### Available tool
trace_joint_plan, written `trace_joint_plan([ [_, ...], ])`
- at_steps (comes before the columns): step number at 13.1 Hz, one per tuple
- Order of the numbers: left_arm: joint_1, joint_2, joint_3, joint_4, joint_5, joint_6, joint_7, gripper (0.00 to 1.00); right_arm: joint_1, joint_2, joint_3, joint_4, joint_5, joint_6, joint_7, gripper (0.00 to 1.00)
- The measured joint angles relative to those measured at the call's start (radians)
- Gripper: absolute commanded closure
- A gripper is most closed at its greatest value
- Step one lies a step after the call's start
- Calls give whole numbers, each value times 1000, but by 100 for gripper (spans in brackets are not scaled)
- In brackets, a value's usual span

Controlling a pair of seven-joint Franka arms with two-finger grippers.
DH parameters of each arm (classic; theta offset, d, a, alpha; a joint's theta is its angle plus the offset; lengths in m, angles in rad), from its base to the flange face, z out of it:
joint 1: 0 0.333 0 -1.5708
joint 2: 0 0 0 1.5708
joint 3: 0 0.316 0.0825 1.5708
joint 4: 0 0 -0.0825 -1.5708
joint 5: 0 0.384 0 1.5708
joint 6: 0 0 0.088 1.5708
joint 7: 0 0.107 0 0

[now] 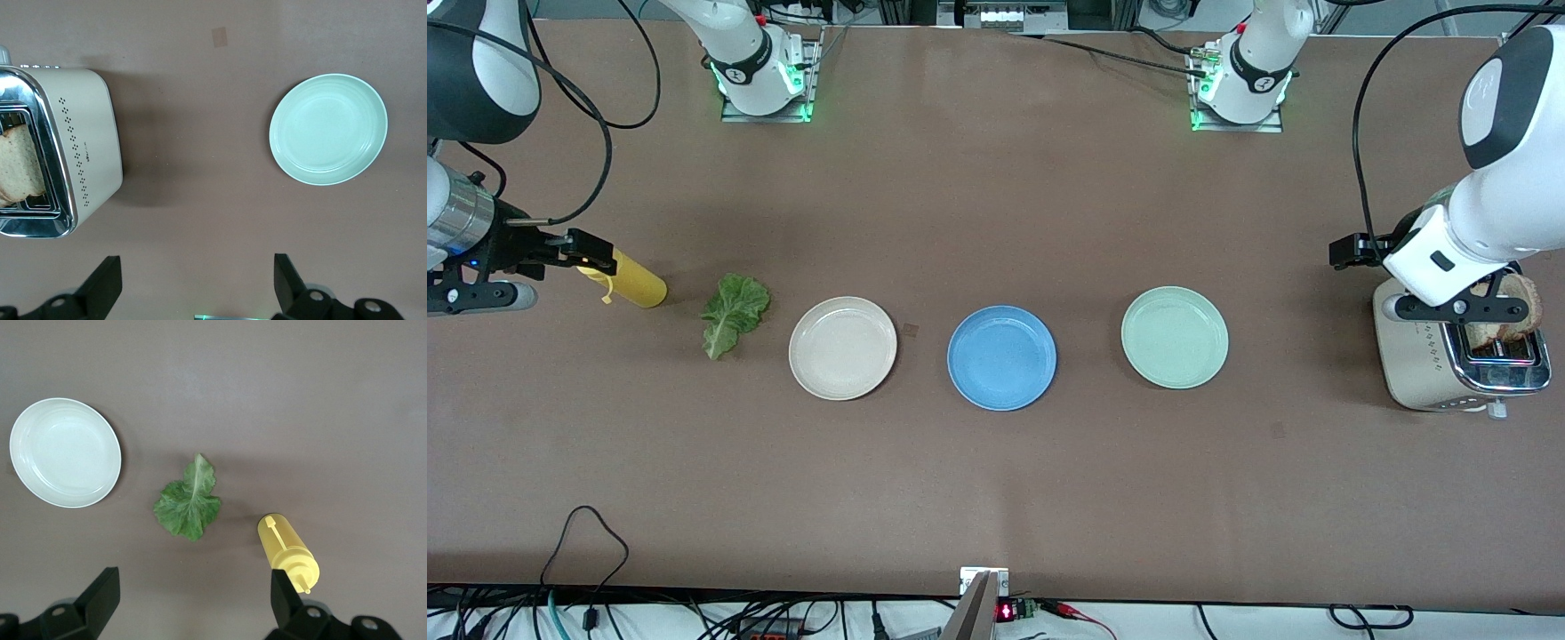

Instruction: Make sandwich in blue plate with both arms

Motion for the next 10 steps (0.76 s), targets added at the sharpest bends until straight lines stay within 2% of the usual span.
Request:
trace_joint_plan([
  [10,0,0,0,9,-7,0,0,0,0,0,0,0,0,1,0,0],
])
